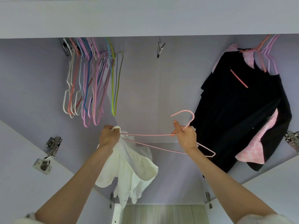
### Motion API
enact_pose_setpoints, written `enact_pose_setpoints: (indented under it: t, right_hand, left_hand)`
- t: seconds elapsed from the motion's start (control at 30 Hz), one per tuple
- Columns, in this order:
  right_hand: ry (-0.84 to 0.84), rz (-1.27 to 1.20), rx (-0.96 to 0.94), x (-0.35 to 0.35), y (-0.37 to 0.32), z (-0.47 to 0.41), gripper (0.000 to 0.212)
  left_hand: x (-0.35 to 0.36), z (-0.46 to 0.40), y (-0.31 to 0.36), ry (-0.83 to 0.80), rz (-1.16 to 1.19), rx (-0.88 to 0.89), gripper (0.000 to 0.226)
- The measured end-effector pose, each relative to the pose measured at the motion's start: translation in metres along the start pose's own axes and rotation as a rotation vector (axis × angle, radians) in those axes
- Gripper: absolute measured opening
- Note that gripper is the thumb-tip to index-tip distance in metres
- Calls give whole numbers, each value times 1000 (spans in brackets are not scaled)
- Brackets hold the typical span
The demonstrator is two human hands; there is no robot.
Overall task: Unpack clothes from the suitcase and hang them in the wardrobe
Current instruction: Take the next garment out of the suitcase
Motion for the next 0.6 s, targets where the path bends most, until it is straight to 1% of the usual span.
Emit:
enact_pose_setpoints:
  t: [0.07, 0.13, 0.23, 0.3, 0.4, 0.5, 0.53, 0.6]
  right_hand:
    - [-3, 15, -34, 3, -6, 1, 49]
    - [19, 0, -42, 1, -9, 1, 50]
    - [96, -136, 28, -8, -2, -2, 51]
    - [102, -144, 45, -12, -1, -1, 51]
    - [36, 83, -42, -7, -10, 4, 51]
    - [-64, 301, -98, 14, -16, 9, 51]
    - [-107, 311, -101, 22, -15, 11, 52]
    - [-154, 211, -118, 35, -13, 16, 56]
  left_hand:
    - [-2, 0, 2, 13, 28, -15, 14]
    - [-6, -1, 4, 34, 41, -27, 20]
    - [-12, -5, 5, 48, 25, -17, 25]
    - [-13, -5, 3, 46, -5, -15, 27]
    - [-5, 0, 5, 7, -34, 12, 20]
    - [14, 12, 15, -80, -53, 78, 14]
    - [21, 17, 19, -113, -67, 104, 12]
    - [30, 27, 31, -164, -105, 180, 12]
Point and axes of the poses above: each hand's wrist, its own z-axis away from the middle knuckle, its own x-axis out of the palm, y = z × x, the point moved 4 cm from there along -z, towards the middle knuckle, and after that the axes turned 9 degrees about -z, right-handed, at the moved point
